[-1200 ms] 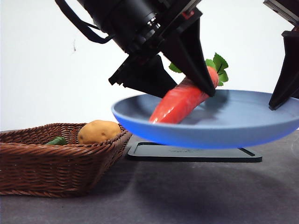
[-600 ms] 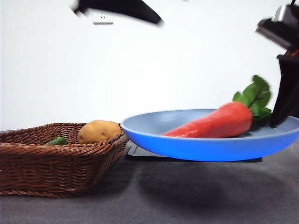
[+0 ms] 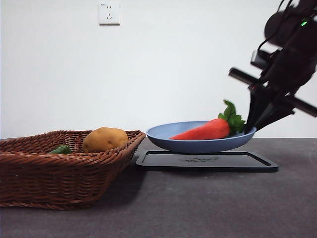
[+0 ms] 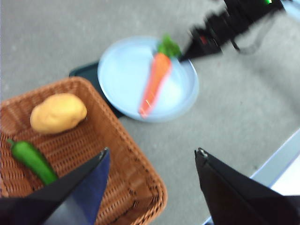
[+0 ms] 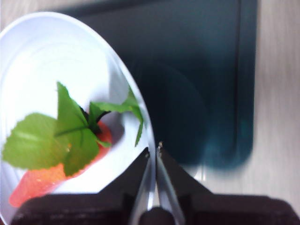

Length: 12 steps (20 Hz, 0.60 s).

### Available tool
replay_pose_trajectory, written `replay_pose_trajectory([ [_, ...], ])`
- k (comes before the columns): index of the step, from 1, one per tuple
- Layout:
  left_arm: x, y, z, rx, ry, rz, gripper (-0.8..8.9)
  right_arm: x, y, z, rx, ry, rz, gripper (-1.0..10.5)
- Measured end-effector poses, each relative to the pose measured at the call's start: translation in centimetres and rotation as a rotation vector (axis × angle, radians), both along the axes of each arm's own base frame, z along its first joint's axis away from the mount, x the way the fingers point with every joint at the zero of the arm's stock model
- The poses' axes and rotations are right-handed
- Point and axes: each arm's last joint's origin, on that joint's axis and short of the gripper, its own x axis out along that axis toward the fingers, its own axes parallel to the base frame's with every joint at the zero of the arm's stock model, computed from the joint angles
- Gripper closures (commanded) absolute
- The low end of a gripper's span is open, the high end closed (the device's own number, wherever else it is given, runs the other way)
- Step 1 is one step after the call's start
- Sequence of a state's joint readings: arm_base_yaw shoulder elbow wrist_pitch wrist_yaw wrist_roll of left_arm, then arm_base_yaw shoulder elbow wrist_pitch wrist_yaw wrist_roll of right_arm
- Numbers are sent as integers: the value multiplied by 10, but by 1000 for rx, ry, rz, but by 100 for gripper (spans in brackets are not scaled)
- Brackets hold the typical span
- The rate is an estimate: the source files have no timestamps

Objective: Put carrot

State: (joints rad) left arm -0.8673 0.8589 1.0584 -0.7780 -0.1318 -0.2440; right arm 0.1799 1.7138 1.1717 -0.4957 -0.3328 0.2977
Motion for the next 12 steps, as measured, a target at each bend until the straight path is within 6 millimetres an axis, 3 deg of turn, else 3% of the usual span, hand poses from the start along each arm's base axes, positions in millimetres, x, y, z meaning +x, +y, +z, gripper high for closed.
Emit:
replay_pose_trajectory([
  [3, 1, 0, 0, 11, -10, 22, 490, 26, 2, -15, -3, 16, -9, 943],
  [7, 1, 1, 0, 19, -20, 42, 490, 36, 2, -34, -5, 35, -20, 942],
  [12, 1, 1, 0, 22, -23, 48, 490, 38, -2, -34, 2, 25, -29, 745],
])
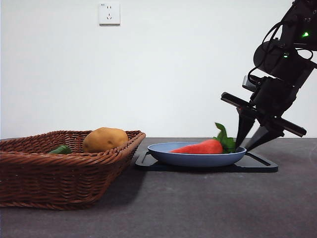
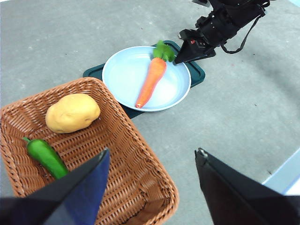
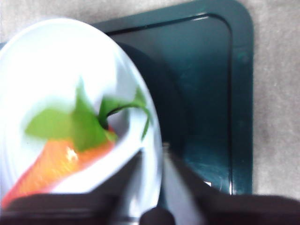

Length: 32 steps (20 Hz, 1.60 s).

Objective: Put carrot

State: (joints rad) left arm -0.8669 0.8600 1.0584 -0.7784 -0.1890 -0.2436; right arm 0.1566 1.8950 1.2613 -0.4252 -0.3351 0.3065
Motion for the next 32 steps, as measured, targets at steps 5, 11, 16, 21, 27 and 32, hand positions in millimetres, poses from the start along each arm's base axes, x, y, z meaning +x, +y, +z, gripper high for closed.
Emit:
replay_pose_trajectory([
  [5, 4, 0, 0, 61, -62, 63, 491, -12, -4, 23, -7, -2, 10, 755],
  [11, 32, -24, 4, 125, -261, 137, 738, -77, 10, 111, -244, -167, 99, 945],
  [16, 58, -25, -9, 266, -255, 165, 807, -146, 32, 168, -302, -381, 182, 944],
  [21, 69, 3, -13, 351, -191, 244, 808, -194, 36, 194, -348, -533, 179, 944],
  [27, 75, 45, -11, 239, -117, 213, 807, -244, 25, 194, -388, -718, 110, 944],
  [32, 62, 75, -26, 116, -213, 236, 807, -270, 7, 145, -328, -850, 30, 944],
])
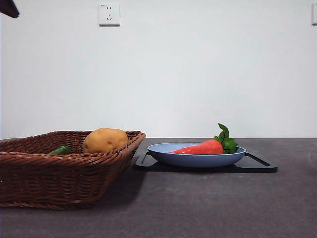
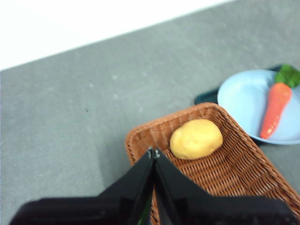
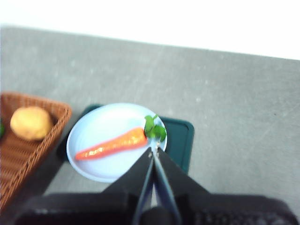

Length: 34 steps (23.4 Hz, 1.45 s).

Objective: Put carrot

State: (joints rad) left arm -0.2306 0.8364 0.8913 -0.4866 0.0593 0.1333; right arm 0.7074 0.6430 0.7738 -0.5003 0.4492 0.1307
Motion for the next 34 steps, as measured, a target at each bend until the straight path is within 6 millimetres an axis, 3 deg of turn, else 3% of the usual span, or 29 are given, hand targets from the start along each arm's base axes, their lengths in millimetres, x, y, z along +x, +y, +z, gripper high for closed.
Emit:
replay_pose_trajectory([
  [3, -16, 5, -27, -54, -46, 23, 807, -6, -5, -40, 61, -68, 4, 944],
  [6, -31, 8, -48, -145, -88, 34, 807, -9, -8, -63, 75, -58, -2, 943],
  [28, -36, 9, -47, -208, -91, 52, 805, -9, -8, -62, 90, -62, -34, 943],
  [34, -68, 17, -30, -250, -257, 36, 805, -9, -8, -62, 90, -62, -34, 943],
])
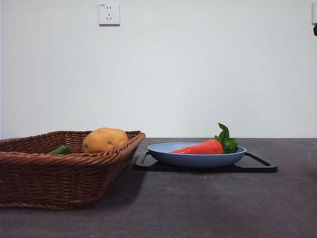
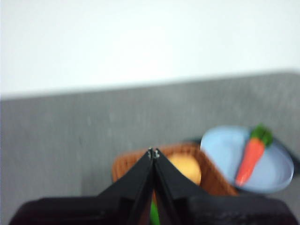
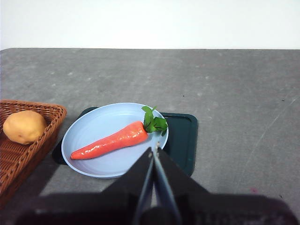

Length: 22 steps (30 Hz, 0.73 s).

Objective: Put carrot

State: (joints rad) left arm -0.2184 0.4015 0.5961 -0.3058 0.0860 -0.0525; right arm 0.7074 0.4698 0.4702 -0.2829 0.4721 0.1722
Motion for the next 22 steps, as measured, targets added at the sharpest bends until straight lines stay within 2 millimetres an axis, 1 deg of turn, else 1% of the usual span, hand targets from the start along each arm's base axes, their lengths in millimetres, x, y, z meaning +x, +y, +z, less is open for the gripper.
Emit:
replay_pose_trajectory([
  [4, -30, 10, 11, -27, -158, 48, 805, 0, 0, 0, 0, 0, 0, 943],
  [6, -37, 13, 10, -28, -208, 82, 805, 0, 0, 0, 0, 0, 0, 943],
  [9, -35, 16, -12, -6, -183, 133, 805, 0, 0, 0, 0, 0, 0, 943],
  [14, -23, 21, -63, 19, -65, 201, 805, 0, 0, 0, 0, 0, 0, 943],
  [18, -14, 22, -98, 25, -19, 220, 805, 0, 0, 0, 0, 0, 0, 943],
  [22, -9, 22, -129, 31, 38, 223, 805, 0, 0, 0, 0, 0, 0, 943],
])
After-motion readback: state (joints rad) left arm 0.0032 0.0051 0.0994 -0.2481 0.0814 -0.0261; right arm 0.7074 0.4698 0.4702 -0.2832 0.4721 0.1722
